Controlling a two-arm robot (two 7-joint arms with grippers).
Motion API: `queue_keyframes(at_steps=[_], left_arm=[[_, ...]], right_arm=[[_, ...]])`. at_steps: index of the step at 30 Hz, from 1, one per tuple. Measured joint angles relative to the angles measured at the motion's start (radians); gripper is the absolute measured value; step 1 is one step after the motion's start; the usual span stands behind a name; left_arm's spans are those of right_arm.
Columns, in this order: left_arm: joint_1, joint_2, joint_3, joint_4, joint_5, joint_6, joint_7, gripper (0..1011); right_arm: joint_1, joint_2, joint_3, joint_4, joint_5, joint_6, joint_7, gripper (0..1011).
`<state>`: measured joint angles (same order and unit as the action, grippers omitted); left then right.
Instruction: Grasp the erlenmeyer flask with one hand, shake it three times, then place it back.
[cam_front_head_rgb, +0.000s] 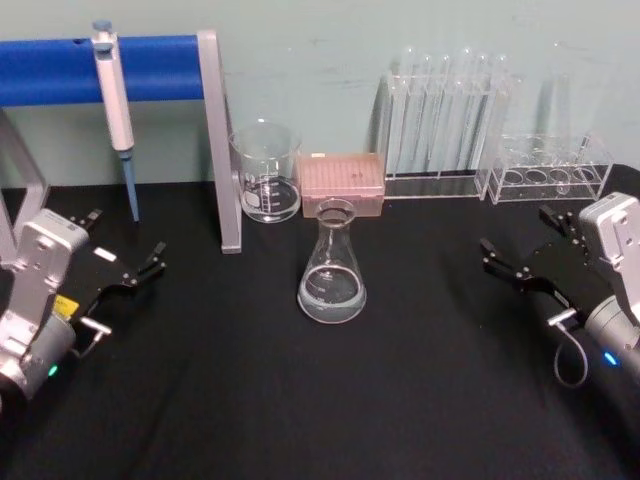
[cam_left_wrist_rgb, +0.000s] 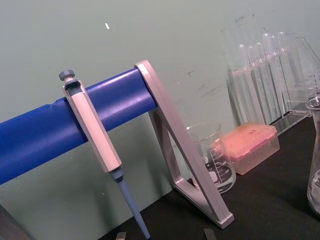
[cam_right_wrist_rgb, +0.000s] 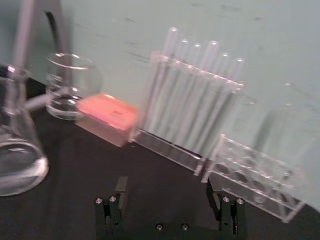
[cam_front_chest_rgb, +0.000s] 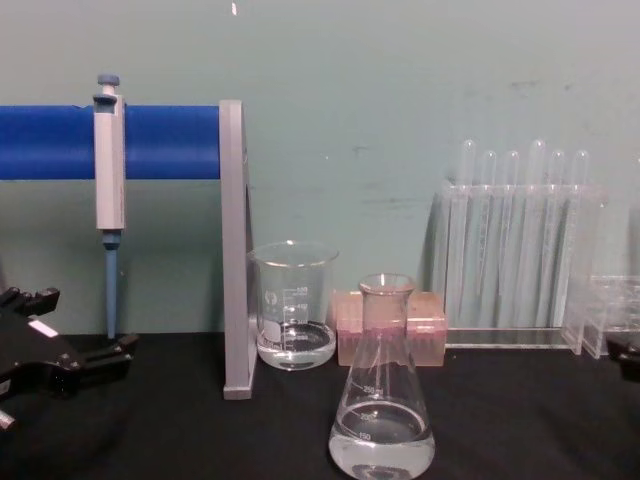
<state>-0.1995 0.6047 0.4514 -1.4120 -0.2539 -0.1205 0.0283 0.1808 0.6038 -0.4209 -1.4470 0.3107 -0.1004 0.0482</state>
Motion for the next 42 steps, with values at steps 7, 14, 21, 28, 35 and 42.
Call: queue_keyframes(at_steps=[7,14,21,28,35,42], left_arm=[[0.0,0.0,0.0,0.0,0.0,0.0,0.0,1001],[0.0,0.0,0.0,0.0,0.0,0.0,0.0,1001],[0.0,0.0,0.0,0.0,0.0,0.0,0.0,1001],[0.0,0.0,0.0,0.0,0.0,0.0,0.0,1001],[0.0,0.0,0.0,0.0,0.0,0.0,0.0,1001],[0.0,0.0,0.0,0.0,0.0,0.0,0.0,1001]], right_arm=[[-0.02,0.004,0.025,-0.051,0.101,0.048,0.12,1000],[-0.021,0.005,0.03,-0.078,0.156,0.088,0.227,1000],[-0.003,-0.013,0.021,-0.085,0.18,0.122,0.305,1000],[0.027,-0.037,0.001,-0.077,0.174,0.129,0.372,1000],[0.059,-0.072,-0.019,-0.057,0.157,0.133,0.422,1000],[0.106,-0.121,-0.04,-0.003,0.122,0.13,0.444,1000]])
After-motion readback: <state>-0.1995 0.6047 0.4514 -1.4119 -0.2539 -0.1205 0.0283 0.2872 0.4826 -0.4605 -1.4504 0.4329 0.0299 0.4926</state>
